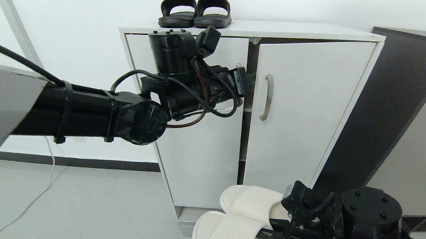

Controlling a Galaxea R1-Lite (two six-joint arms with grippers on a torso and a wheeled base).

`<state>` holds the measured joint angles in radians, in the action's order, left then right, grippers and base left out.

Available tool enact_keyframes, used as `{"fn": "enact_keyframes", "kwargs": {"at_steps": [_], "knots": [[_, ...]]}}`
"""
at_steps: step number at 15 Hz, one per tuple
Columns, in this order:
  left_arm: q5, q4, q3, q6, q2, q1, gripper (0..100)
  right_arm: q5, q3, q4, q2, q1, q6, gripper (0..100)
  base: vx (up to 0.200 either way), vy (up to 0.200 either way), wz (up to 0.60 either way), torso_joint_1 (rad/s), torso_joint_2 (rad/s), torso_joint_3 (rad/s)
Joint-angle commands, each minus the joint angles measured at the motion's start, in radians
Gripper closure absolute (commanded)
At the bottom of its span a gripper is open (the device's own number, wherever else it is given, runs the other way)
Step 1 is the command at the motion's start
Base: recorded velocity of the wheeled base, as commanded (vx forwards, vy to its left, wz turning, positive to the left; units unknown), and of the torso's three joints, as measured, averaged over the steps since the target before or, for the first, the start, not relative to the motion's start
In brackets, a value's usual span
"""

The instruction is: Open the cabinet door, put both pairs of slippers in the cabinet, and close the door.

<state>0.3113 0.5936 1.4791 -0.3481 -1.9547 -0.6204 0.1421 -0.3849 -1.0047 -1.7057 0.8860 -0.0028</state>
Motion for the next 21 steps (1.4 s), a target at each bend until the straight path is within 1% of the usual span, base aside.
{"fn": "enact_keyframes", "kwargs": {"at_steps": [1,2,3,5,6,7,9,11,12,13,14,15,17,18,19,20,21], "knots": [[0.0,0.0,0.004,0.0,-0.016,-0.007,100,0.001,0.0,0.0,-0.008,0.004,0.0,100,0.0,0.0,0.0,0.0,0.0,0.0],[0.0,0.002,0.004,-0.002,-0.016,-0.007,100,0.001,0.0,0.0,-0.008,0.01,0.0,100,0.0,0.0,0.0,0.0,0.0,0.0],[-0.001,0.005,-0.007,-0.002,-0.01,-0.012,100,0.001,0.004,0.0,-0.008,0.013,0.0,100,-0.2,0.0,0.0,0.002,0.0,-0.002],[0.002,0.012,-0.076,0.0,0.036,-0.062,100,-0.001,0.004,-0.002,-0.015,0.016,0.0,100,-0.2,0.0,0.0,0.012,0.0,0.002],[0.0,0.012,-0.097,0.003,0.056,-0.104,100,0.001,0.009,-0.002,-0.015,0.027,0.0,100,-0.2,0.0,0.0,0.002,0.0,0.002],[0.0,0.014,-0.114,0.006,0.071,-0.137,100,0.001,0.015,-0.002,-0.017,0.037,0.0,100,-0.2,0.0,0.0,-0.002,0.0,0.002],[-0.001,0.026,-0.12,0.009,0.079,-0.179,100,-0.001,0.024,-0.003,-0.014,0.053,-0.002,100,-0.2,0.0,0.0,-0.002,0.0,0.005],[-0.004,0.034,-0.122,0.011,0.076,-0.168,100,-0.001,0.024,-0.008,-0.014,0.053,0.0,100,-0.2,0.0,0.0,0.002,0.0,0.007],[-0.008,0.034,-0.123,0.011,0.076,-0.153,100,-0.003,0.024,-0.008,-0.014,0.053,0.0,100,0.0,0.0,0.0,0.0,0.0,0.0],[-0.012,0.051,-0.131,0.012,0.086,-0.096,100,-0.004,0.024,-0.008,-0.015,0.051,0.0,100,0.0,0.0,0.0,0.0,0.0,0.0],[-0.015,0.063,-0.142,0.011,0.099,-0.071,100,-0.006,0.023,-0.008,-0.015,0.05,0.0,100,0.0,0.0,0.0,0.0,0.0,0.0],[-0.026,0.081,-0.2,0.012,0.152,-0.005,100,-0.006,0.021,-0.008,-0.022,0.041,0.001,100,0.0,0.0,0.0,0.0,0.0,0.0],[-0.054,0.068,-0.327,0.018,0.298,0.093,100,-0.006,0.018,-0.014,-0.031,0.013,0.001,100,0.0,0.0,0.0,0.0,0.0,0.0],[-0.072,0.049,-0.415,0.044,0.402,0.151,100,-0.006,0.015,-0.029,-0.031,-0.002,0.003,100,0.0,0.0,0.0,0.0,0.0,0.0],[-0.083,0.023,-0.516,0.101,0.513,0.212,100,-0.007,0.006,-0.043,-0.037,-0.019,0.006,100,0.0,0.0,0.0,0.0,0.0,0.0],[-0.103,-0.012,-0.62,0.172,0.626,0.28,100,-0.01,-0.022,-0.045,-0.043,-0.038,0.009,100,0.0,0.0,0.0,0.0,0.0,0.0],[-0.169,-0.063,-0.726,0.242,0.755,0.337,100,-0.044,-0.054,-0.043,-0.054,-0.058,0.017,100,0.0,0.0,0.0,0.0,0.0,0.0]]}}
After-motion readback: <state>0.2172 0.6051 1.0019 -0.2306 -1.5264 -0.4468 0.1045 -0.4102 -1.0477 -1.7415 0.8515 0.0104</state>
